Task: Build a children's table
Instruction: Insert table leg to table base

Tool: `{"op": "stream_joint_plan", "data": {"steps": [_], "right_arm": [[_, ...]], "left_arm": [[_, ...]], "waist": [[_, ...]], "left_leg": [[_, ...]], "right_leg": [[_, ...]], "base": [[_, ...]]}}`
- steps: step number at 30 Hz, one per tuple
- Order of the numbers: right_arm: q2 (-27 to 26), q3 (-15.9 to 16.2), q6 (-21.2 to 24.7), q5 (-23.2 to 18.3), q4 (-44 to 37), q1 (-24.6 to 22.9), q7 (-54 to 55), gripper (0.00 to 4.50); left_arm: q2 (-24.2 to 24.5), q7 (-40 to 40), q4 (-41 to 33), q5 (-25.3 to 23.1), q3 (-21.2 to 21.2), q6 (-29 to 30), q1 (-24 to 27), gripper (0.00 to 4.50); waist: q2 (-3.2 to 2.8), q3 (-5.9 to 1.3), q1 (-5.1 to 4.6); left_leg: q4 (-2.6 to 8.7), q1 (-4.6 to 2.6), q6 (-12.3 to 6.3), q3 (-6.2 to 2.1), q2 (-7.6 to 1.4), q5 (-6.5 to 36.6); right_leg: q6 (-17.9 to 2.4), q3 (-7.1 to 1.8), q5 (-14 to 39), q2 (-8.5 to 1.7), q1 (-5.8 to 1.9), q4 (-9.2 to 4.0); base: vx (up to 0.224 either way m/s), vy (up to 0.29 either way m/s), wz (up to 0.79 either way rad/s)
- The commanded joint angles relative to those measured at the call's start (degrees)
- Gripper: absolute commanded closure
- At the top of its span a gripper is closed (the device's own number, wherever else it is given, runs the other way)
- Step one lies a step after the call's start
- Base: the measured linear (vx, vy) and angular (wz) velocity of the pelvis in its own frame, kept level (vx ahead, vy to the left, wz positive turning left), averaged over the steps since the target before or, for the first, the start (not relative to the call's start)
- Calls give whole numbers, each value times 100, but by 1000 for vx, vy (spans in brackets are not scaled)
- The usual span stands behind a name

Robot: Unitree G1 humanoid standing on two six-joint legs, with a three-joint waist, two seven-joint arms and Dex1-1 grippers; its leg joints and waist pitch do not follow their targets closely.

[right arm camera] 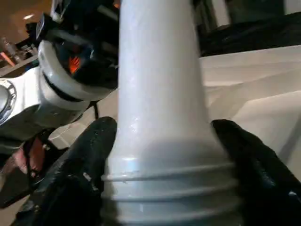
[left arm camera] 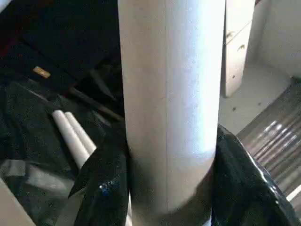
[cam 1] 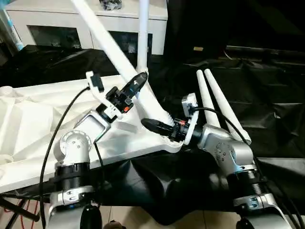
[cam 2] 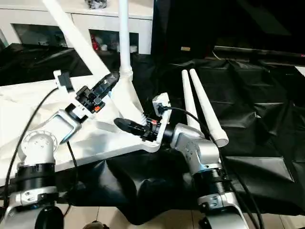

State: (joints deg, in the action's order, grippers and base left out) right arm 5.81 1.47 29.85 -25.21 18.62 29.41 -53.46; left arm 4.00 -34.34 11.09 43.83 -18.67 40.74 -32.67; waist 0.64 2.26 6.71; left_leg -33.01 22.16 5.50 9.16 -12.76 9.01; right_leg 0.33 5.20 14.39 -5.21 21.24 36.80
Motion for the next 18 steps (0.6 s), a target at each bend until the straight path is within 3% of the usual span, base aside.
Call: {"op": "stream_joint_plan", "data": {"steps": [1, 4, 5, 7, 8, 9, 10, 11, 18], "right_arm": [[44, -90, -67, 37, -175, 66, 204, 80], [54, -113, -235, 201, -205, 74, 460, 63], [101, -210, -263, 168, -288, 72, 522, 63], [132, -388, -283, 65, -379, 79, 640, 63], [150, -500, -262, 10, -458, 73, 745, 63], [144, -567, -265, -7, -478, 74, 827, 63], [144, -567, -265, -7, -478, 74, 827, 63], [185, -755, -41, -162, -489, 143, 958, 63], [346, -907, 136, -323, -719, 292, 1070, 63]], "left_arm": [[73, 200, -141, -249, 182, -57, -191, 255], [138, 381, -129, -430, 270, -77, -276, 255], [215, 477, -115, -538, 328, -58, -381, 255], [295, 593, -31, -585, 358, -54, -509, 255], [336, 655, 21, -633, 384, -61, -575, 255], [349, 683, 29, -662, 394, -57, -596, 255], [349, 683, 29, -662, 394, -57, -596, 255], [411, 693, 41, -791, 475, -80, -647, 255], [506, 797, -15, -954, 626, -46, -760, 255]], "waist": [[-90, -389, 14], [-105, -394, 20], [-143, -387, 21], [-124, -387, 38], [-56, -389, 39], [-100, -396, 61], [-103, -392, 61], [-42, -390, 69], [-62, -394, 91]], "left_leg": [[286, -117, -38, 29, -15, 430], [289, -124, 49, 21, -14, 449], [294, -122, 86, 17, -4, 507], [295, -120, 108, 15, 0, 547], [292, -114, 85, 19, -3, 501], [282, -117, 74, 19, 6, 438], [280, -113, 66, 18, 4, 407], [279, -116, -7, 33, 12, 299], [265, -112, -37, 39, 8, 258]], "right_leg": [[-1258, -254, -1256, -232, -320, -375], [-1203, -253, -1287, -233, -318, -372], [-1187, -249, -1258, -228, -322, -383], [-1175, -250, -1233, -230, -337, -379], [-1175, -255, -1269, -229, -343, -374], [-1192, -254, -1266, -234, -337, -359], [-1189, -256, -1284, -234, -334, -360], [-1205, -260, -1302, -225, -334, -360], [-1193, -258, -1255, -236, -328, -354]], "base": [[0, 0, 0], [0, 0, 0], [0, 0, 0], [0, 0, 0], [0, 0, 0], [0, 0, 0], [0, 0, 0], [0, 0, 0], [0, 0, 0]]}}
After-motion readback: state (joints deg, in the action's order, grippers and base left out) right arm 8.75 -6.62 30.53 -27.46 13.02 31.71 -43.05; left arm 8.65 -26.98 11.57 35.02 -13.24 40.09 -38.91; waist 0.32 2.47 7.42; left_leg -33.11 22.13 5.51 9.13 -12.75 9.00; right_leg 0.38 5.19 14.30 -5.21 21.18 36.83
